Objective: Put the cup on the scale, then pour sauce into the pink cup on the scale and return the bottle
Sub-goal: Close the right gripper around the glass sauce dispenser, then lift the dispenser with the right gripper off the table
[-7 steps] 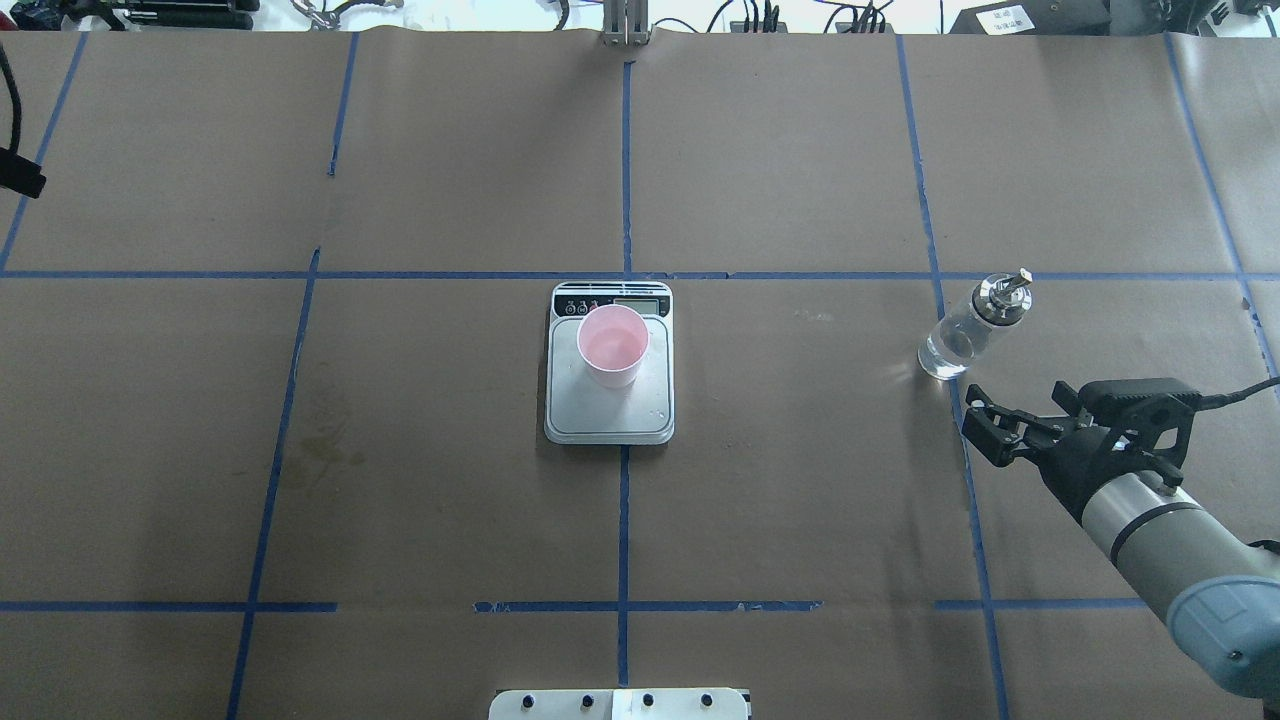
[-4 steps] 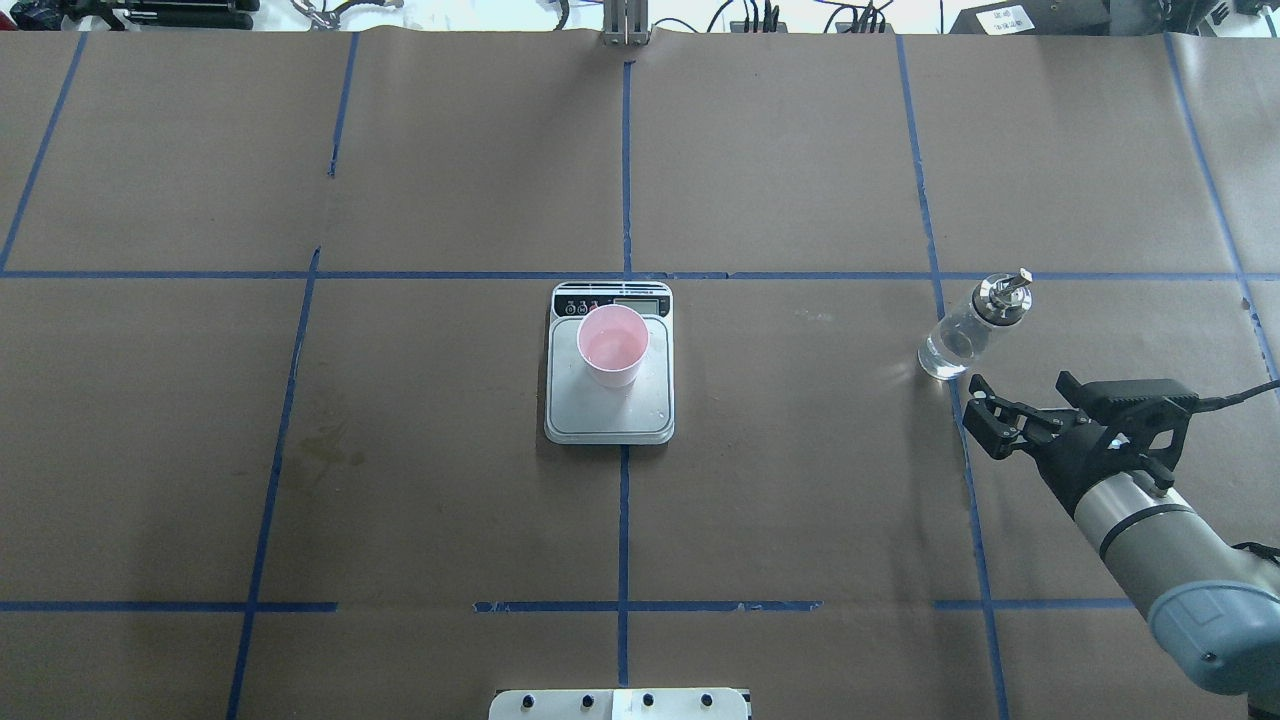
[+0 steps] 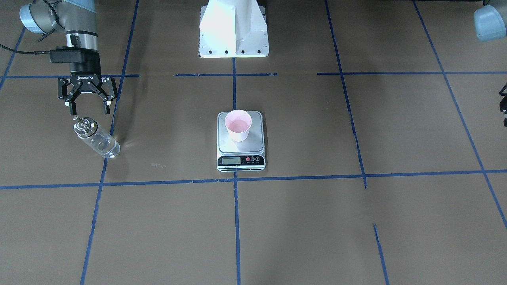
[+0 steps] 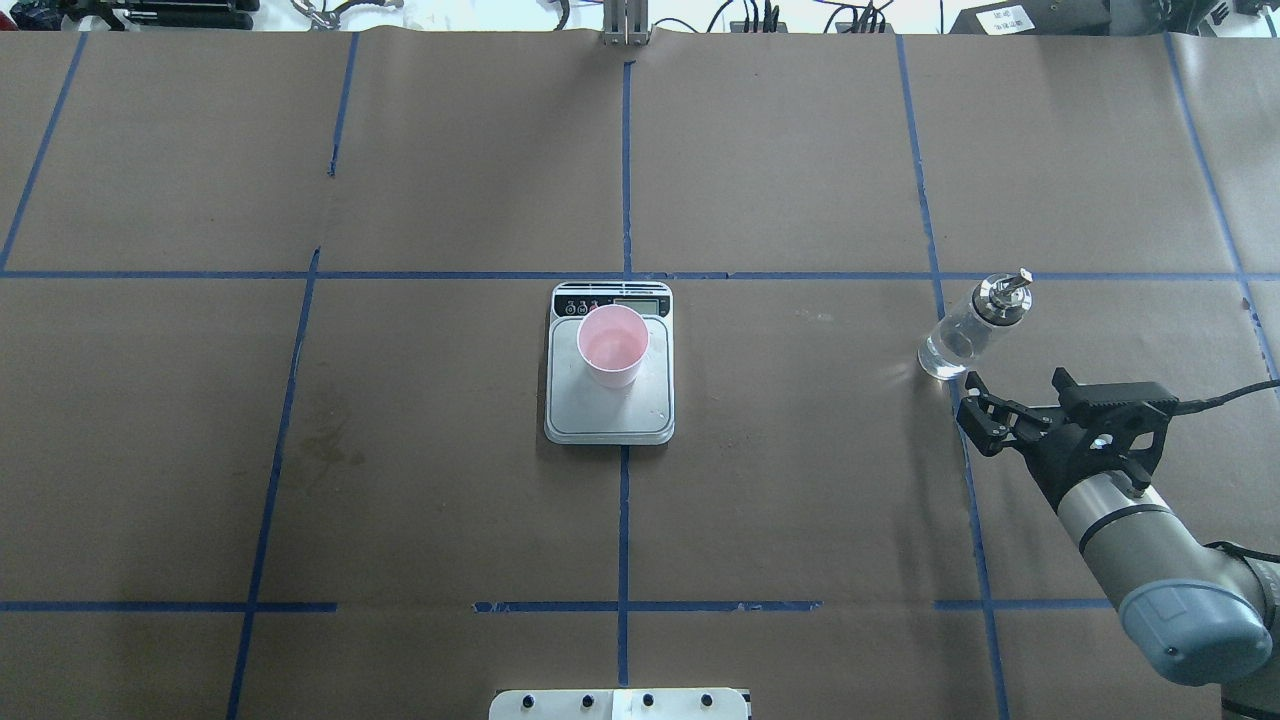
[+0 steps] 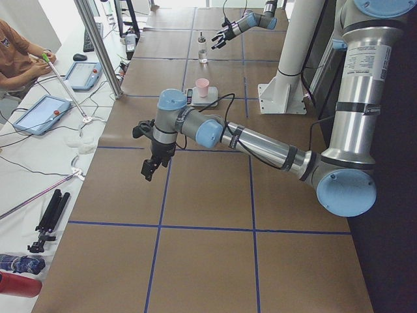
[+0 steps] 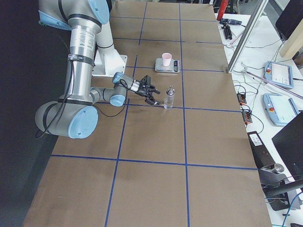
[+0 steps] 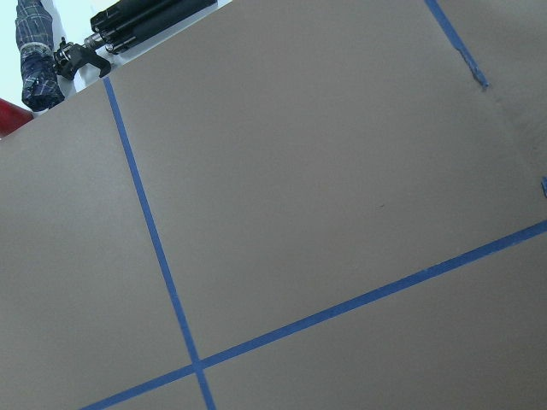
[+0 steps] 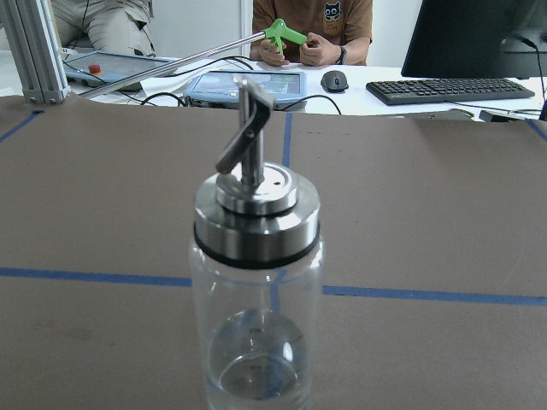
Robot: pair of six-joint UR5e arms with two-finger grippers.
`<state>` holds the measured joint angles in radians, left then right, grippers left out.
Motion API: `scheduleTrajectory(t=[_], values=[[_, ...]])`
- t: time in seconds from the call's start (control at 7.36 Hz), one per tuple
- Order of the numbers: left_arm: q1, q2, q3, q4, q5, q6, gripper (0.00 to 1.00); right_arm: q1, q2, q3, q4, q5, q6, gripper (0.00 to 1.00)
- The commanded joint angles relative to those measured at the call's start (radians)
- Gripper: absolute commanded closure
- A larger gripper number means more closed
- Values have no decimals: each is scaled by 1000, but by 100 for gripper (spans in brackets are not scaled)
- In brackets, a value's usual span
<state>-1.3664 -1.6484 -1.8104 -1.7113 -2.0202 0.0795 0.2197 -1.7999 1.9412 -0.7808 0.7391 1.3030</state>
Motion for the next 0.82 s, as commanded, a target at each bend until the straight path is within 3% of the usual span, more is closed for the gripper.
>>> scheduleTrajectory(t=[0.0, 0.14, 0.68], values=[[-17, 2, 22, -18, -26, 22, 0, 0, 66, -43, 0, -9, -14, 0], [-17, 2, 34, -19, -50, 23, 0, 0, 112, -82, 0, -20, -55, 0], [-16, -11, 37, -16, -55, 16, 0, 65, 125, -100, 2, -20, -158, 0]])
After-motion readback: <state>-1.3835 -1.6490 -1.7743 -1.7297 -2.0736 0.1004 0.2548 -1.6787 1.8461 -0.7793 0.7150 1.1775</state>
